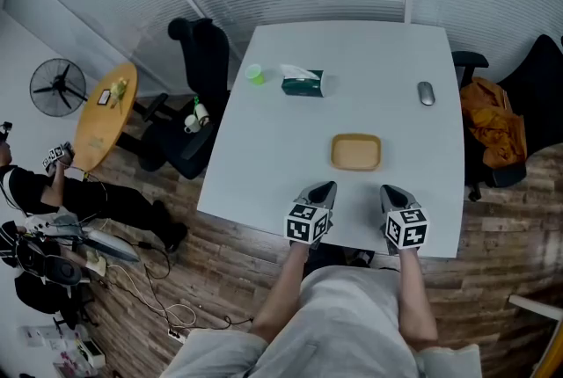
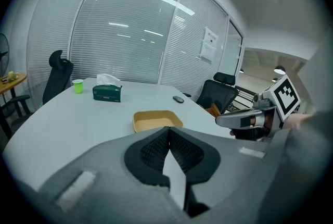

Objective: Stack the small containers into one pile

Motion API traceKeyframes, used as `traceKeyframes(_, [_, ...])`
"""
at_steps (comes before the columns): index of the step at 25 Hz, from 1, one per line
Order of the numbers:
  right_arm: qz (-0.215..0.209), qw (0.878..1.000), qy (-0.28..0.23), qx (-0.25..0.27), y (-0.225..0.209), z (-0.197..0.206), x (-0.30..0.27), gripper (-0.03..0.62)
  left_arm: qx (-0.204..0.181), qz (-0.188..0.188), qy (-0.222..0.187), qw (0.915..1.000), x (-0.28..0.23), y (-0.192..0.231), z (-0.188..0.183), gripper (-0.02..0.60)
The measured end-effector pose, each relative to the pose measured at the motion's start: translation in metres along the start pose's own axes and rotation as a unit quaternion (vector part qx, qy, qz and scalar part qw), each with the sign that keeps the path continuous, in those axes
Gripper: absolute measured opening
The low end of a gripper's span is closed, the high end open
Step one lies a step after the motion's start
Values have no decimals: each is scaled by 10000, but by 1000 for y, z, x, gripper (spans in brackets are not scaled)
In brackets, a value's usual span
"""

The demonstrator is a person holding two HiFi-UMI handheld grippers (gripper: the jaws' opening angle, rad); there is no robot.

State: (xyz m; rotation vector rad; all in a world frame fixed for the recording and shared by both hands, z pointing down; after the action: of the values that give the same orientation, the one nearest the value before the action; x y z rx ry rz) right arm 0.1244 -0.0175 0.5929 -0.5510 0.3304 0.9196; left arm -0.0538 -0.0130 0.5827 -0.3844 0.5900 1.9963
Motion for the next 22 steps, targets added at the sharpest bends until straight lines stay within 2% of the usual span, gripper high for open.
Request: traceKeyframes(22, [-53,9999,113,19,-3,4,-2,2,-21,10,129,9999,-5,-2,2,2])
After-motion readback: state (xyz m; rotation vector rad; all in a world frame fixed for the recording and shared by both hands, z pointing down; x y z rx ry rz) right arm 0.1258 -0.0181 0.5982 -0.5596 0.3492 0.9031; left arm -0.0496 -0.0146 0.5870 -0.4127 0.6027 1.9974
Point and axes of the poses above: the fingertips, and each gripper's own axes: x backward along the fingers, y to its left, z out of its underside, the point moved 4 cm from there along x, backward along the fingers
